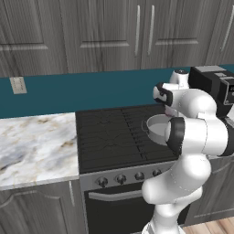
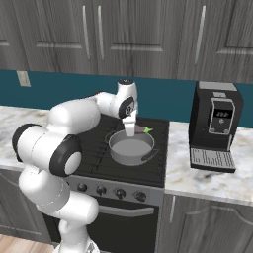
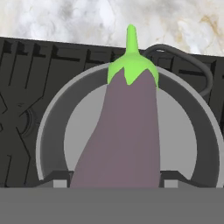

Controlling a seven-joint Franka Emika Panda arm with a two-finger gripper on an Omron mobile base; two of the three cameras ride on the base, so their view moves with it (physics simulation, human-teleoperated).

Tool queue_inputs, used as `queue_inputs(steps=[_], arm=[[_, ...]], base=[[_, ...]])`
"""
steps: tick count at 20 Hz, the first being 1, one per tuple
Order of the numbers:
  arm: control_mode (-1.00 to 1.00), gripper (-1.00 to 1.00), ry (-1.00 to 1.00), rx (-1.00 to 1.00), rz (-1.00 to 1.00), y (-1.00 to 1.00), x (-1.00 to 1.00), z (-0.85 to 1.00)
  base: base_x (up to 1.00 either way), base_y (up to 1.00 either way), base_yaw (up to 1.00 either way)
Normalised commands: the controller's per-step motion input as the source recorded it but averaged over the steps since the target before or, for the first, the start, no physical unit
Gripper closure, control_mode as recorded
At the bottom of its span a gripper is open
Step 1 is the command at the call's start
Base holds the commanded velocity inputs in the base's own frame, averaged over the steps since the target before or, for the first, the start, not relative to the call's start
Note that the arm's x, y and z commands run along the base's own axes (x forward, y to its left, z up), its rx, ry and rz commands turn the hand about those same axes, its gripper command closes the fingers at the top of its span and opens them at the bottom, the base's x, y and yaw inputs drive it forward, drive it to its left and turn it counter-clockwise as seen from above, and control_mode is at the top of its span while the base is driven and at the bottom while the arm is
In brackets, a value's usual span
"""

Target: Turn on the burner for the pot on the stove. Wait thirty seconds for the pot to heat up. Then add the eggplant to the pot.

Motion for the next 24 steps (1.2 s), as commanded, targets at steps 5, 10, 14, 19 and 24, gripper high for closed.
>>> queue_inputs(steps=[5, 10, 14, 19, 24], arm=[[-1.00, 1.00, 0.04, 0.00, 0.00, 0.00, 0.00, -0.33], [-1.00, 1.00, 0.04, 0.00, 0.00, 0.00, 0.00, -0.32], [-1.00, 1.00, 0.01, 0.00, 0.00, 0.00, 0.04, -0.22], [-1.00, 1.00, 0.00, 0.00, 0.00, 0.00, 0.09, -0.13], [-1.00, 1.00, 0.00, 0.00, 0.00, 0.00, 0.17, -0.10]], base=[[0.00, 0.00, 0.00], [0.00, 0.00, 0.00], [0.00, 0.00, 0.00], [0.00, 0.00, 0.00], [0.00, 0.00, 0.00]])
